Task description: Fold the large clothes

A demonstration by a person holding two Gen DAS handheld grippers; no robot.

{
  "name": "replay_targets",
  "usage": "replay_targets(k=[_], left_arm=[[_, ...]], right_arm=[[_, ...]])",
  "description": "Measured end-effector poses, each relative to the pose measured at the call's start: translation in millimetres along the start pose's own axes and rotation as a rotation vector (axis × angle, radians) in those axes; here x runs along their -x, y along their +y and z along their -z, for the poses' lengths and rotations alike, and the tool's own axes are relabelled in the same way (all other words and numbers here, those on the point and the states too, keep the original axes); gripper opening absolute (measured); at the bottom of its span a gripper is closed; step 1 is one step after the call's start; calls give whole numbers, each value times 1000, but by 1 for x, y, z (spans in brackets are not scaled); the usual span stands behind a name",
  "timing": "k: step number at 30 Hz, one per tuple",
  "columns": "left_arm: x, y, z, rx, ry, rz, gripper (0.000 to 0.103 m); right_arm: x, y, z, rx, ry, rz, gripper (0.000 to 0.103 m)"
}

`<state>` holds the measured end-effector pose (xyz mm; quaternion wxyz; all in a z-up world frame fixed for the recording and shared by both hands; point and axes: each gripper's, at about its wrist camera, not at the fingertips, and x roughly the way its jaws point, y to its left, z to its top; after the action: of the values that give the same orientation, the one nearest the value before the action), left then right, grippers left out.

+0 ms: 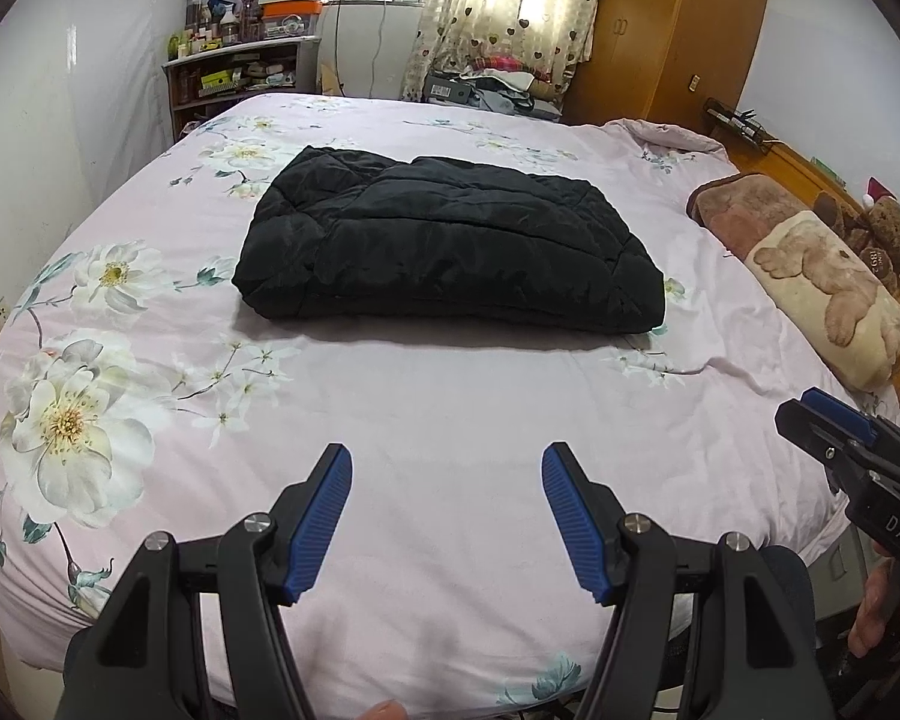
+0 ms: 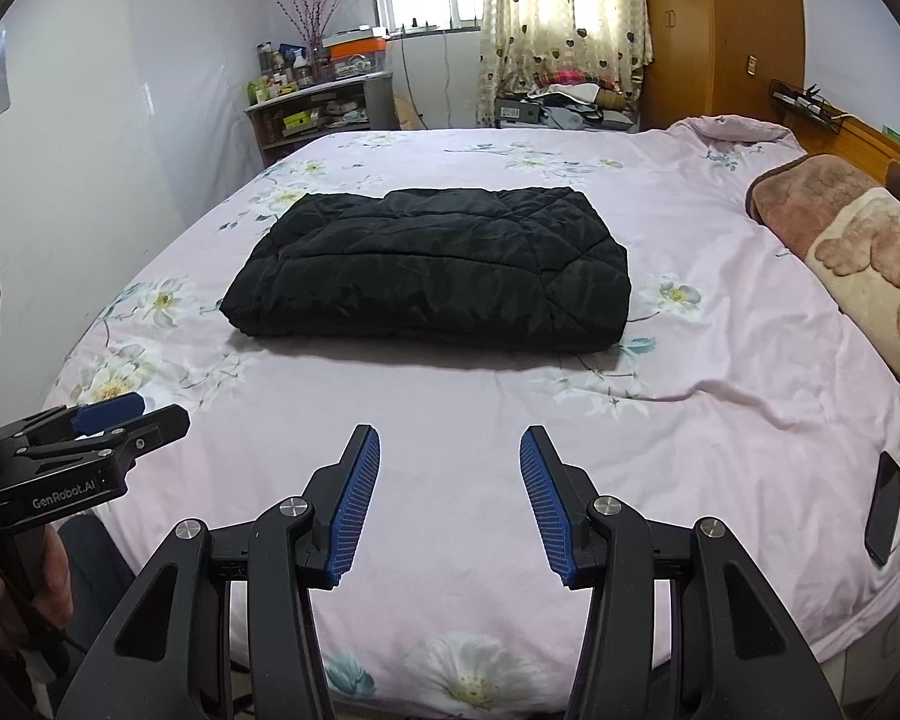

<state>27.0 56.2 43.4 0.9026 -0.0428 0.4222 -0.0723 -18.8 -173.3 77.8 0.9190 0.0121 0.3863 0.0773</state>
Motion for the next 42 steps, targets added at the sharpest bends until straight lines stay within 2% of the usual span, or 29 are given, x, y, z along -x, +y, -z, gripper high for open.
replay_targets(k=[20, 25, 28, 42], left_arm=[[-2, 4, 4, 13, 6, 9, 68], [-1, 5, 4, 35, 5, 35, 68], [-1, 1, 4, 23, 0, 13, 68], [0, -1, 6, 16, 3, 9, 68]], right_arm=[[0, 3, 3, -4, 13, 1, 50], [1, 2, 2, -3, 12, 1, 50], [0, 3, 2, -3, 12, 3, 50], [0, 3, 2, -2, 14, 3, 50]])
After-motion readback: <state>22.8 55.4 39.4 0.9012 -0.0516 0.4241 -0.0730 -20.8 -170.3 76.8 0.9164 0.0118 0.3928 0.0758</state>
